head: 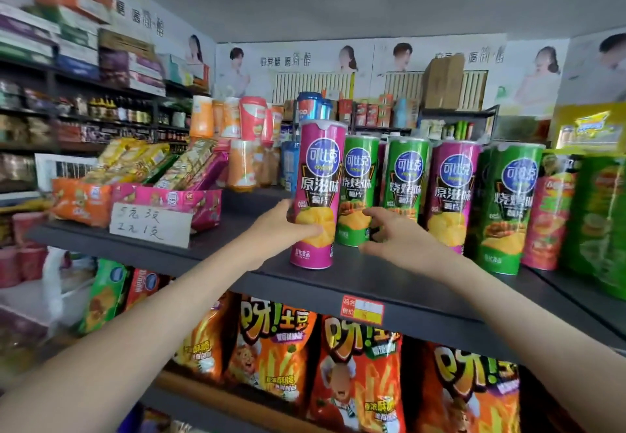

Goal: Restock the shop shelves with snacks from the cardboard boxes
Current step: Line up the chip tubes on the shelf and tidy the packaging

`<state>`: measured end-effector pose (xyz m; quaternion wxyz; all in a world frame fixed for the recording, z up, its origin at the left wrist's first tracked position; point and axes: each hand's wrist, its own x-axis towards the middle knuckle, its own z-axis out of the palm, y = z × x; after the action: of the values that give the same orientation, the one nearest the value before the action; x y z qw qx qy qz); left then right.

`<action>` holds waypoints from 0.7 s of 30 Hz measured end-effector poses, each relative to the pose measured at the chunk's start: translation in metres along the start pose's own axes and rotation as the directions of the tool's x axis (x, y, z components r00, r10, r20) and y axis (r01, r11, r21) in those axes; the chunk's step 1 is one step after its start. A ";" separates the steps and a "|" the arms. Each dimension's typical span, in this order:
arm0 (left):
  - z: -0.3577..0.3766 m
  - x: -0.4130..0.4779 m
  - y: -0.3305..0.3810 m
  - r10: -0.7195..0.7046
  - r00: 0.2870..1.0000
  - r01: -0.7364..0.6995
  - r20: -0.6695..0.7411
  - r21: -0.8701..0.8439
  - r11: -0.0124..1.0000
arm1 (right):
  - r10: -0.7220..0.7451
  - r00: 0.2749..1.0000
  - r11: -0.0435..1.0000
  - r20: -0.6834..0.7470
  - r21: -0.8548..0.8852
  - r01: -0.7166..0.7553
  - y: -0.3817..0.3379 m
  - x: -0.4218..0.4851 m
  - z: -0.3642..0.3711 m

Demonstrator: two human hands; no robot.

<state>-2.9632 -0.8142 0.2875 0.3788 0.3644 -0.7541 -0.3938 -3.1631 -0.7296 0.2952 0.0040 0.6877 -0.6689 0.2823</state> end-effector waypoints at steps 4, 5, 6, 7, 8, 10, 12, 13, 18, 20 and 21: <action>0.003 0.019 -0.002 0.046 0.999 -0.048 0.025 0.085 0.995 | -0.058 0.994 0.996 -0.092 -0.069 0.052 0.000 0.020 0.013; 0.001 0.026 -0.004 0.045 0.998 -0.049 0.047 0.083 0.995 | -0.082 0.988 0.995 -0.133 -0.072 0.073 0.002 0.024 0.015; -0.002 0.033 -0.006 0.036 0.997 -0.042 0.070 0.075 0.996 | -0.105 0.979 0.993 -0.176 -0.072 0.094 0.004 0.028 0.018; -0.007 0.042 -0.008 0.020 0.996 -0.026 0.092 0.069 0.997 | -0.124 0.967 0.991 -0.221 -0.070 0.111 0.005 0.032 0.020; -0.012 0.052 -0.011 -0.004 0.994 -0.003 0.113 0.063 0.998 | -0.137 0.954 0.990 -0.266 -0.070 0.123 0.007 0.036 0.023; -0.023 0.072 -0.017 -0.066 0.985 0.058 0.160 0.056 0.997 | -0.147 0.929 0.989 -0.339 -0.083 0.126 0.011 0.045 0.030; -0.031 0.095 -0.025 -0.110 0.974 0.102 0.197 0.051 0.993 | -0.164 0.906 0.985 -0.391 -0.107 0.132 0.016 0.052 0.038; -0.033 0.107 -0.029 -0.116 0.971 0.109 0.208 0.046 0.993 | -0.178 0.892 0.983 -0.415 -0.118 0.141 0.018 0.056 0.040; -0.024 0.161 -0.046 -0.089 0.961 0.085 0.263 0.026 0.996 | -0.183 0.850 0.983 -0.495 -0.107 0.149 0.025 0.070 0.046; -0.016 0.179 -0.051 -0.073 0.959 0.069 0.274 0.022 0.997 | -0.178 0.839 0.984 -0.514 -0.111 0.141 0.028 0.075 0.050; -0.013 0.188 -0.053 -0.065 0.958 0.063 0.280 0.016 0.998 | -0.177 0.834 0.984 -0.522 -0.110 0.139 0.030 0.077 0.053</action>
<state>-3.0226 -1.0000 0.3003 0.2540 0.3306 -0.7893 -0.4508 -3.1745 -0.8239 0.2702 0.2348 0.6354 -0.5919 0.4368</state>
